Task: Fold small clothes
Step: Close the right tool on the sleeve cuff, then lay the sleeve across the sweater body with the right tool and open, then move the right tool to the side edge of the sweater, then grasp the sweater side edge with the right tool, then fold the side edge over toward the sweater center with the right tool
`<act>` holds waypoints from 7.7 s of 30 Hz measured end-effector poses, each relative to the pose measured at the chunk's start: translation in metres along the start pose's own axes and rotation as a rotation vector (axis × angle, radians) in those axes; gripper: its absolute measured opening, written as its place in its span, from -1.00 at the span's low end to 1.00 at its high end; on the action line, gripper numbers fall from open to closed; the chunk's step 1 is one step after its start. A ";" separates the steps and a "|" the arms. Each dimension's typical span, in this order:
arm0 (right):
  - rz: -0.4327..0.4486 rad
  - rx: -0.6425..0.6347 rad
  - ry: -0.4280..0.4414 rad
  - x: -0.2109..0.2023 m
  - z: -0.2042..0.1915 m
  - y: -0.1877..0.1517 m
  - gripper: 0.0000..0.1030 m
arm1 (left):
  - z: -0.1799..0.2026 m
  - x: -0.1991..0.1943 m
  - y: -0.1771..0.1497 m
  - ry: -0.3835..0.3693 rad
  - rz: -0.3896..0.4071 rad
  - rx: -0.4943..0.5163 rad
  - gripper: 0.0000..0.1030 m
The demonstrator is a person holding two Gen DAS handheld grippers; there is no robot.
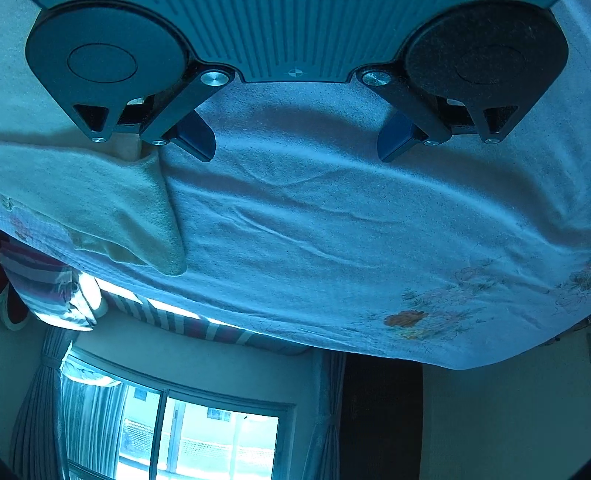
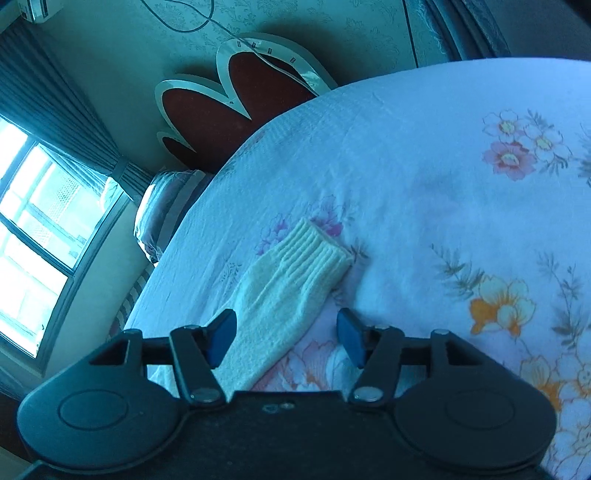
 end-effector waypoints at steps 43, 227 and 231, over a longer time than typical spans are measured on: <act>-0.181 -0.818 0.424 -0.050 -0.369 -0.314 -0.82 | -0.270 -0.165 -0.026 0.398 0.045 -0.085 0.82; -0.231 -0.944 0.243 -0.030 -0.202 -0.177 -0.37 | 0.068 -0.040 -0.009 -0.125 -0.108 0.528 1.00; -0.320 -0.903 0.288 -0.064 -0.148 -0.171 -0.37 | 0.018 -0.097 -0.052 -0.197 -0.159 0.436 0.99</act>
Point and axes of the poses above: each gripper's, at about its wrist camera, not at the fingertips, and x roughly the way its jaws point, z to its right, y to its top, the point moved 2 cm from there along x, roughly the way its jaws point, and after that the axes turned 12 degrees about -y, right-handed, at the moved point
